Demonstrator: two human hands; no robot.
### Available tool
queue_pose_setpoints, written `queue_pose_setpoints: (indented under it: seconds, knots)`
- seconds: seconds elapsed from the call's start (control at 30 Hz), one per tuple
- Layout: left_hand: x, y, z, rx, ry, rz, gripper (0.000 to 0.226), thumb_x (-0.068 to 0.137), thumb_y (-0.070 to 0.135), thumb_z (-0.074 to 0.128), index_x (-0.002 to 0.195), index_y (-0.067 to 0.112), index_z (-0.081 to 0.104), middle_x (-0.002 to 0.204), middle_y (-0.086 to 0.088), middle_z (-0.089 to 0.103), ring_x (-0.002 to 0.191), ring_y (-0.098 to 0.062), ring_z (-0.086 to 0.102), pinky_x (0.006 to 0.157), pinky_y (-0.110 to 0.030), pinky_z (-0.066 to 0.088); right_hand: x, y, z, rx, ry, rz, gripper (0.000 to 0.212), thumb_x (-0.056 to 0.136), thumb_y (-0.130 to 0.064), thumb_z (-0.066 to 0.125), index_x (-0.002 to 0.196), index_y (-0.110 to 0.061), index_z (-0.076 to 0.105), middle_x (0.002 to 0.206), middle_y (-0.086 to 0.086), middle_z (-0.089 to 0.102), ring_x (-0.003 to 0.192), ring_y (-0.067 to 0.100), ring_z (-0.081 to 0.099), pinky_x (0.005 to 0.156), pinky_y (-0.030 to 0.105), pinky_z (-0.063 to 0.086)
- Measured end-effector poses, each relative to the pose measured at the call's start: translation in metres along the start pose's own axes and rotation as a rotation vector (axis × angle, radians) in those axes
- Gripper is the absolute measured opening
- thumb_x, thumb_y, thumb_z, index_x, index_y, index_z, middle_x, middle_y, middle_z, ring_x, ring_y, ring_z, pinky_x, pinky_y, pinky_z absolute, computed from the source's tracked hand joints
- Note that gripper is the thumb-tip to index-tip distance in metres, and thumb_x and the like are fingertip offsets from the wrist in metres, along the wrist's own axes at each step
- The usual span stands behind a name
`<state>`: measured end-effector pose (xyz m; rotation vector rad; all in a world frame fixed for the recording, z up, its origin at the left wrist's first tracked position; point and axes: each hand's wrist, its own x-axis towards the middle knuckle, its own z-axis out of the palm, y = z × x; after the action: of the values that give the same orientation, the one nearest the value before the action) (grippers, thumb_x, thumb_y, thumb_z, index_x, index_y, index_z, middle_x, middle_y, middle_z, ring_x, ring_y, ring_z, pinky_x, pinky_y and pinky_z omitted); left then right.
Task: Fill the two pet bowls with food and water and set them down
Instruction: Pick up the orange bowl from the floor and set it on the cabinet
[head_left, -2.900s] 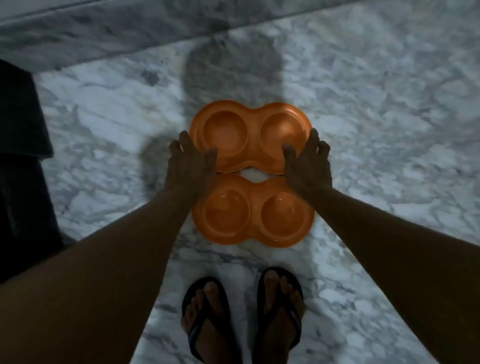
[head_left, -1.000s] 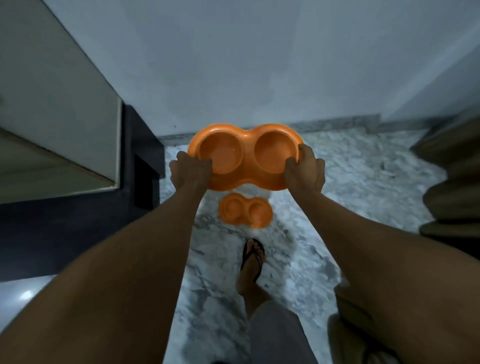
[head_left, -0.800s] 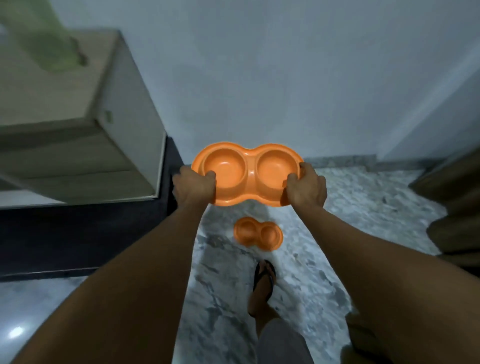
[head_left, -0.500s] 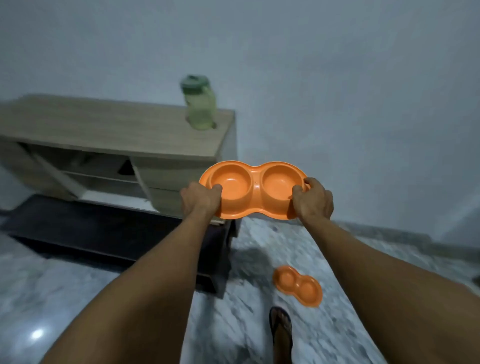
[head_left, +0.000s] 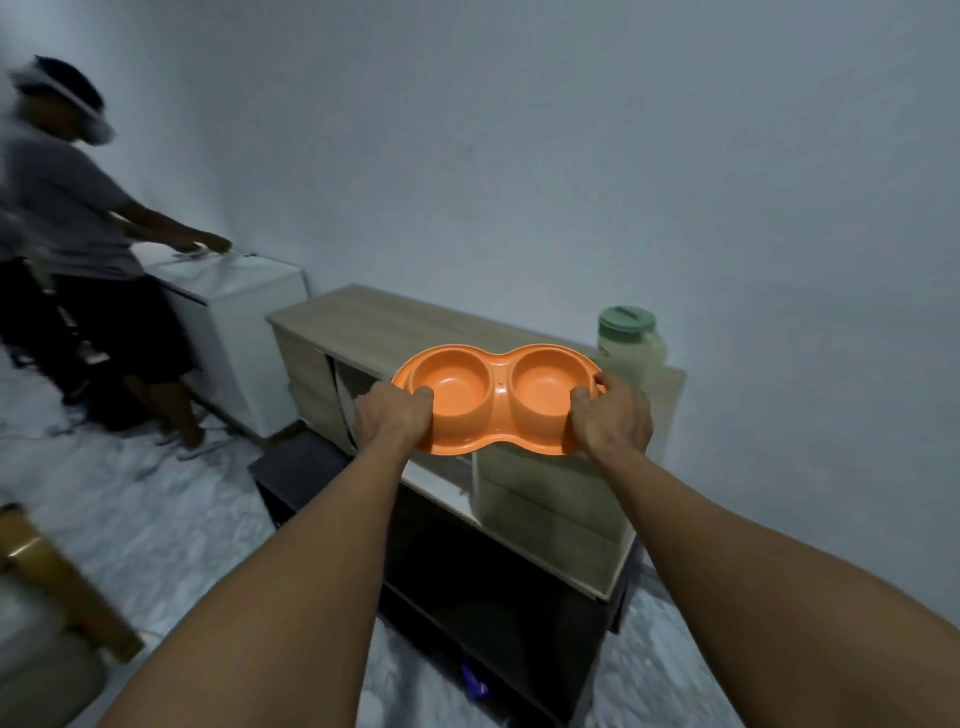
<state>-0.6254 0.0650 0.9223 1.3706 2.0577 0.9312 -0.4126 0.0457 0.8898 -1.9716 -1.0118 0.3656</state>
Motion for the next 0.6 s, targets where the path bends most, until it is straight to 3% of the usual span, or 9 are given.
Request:
queue_pose_setpoints:
  seconds: [0.13,0.3,0.6]
  knots:
    - [0.056,0.000,-0.014,0.004,0.050,-0.063,0.039,0.090,0.034,0.056,0.109,0.001,0.061,0.101,-0.013,0.062,0.078,-0.026,0.053,0.059,-0.032,0.039,0.037,-0.039,0.056,-0.010,-0.095,-0.065,0.049,0.089,-0.039,0.049,0.136,-0.025,0.053,0.127,0.016,0.060,0.118,0.037,0.052,0.100,0.045,0.044]
    - [0.124,-0.016,-0.027,0.058,0.096,-0.107,0.044,0.090,0.038,0.056,0.113,0.001,0.062,0.112,-0.017,0.064,0.102,-0.035,0.061,0.071,-0.035,0.043,0.065,-0.078,0.127,-0.022,-0.167,-0.081,0.048,0.091,-0.038,0.048,0.137,-0.025,0.051,0.128,0.018,0.057,0.121,0.036,0.049,0.100,0.043,0.042]
    - [0.301,-0.059,-0.061,0.110,0.068,-0.089,0.044,0.089,0.038,0.057,0.113,0.002,0.063,0.113,-0.017,0.064,0.102,-0.035,0.061,0.072,-0.033,0.044,0.099,-0.157,0.287,0.002,-0.165,-0.064,0.048,0.091,-0.036,0.048,0.138,-0.025,0.051,0.128,0.019,0.056,0.119,0.037,0.050,0.097,0.043,0.044]
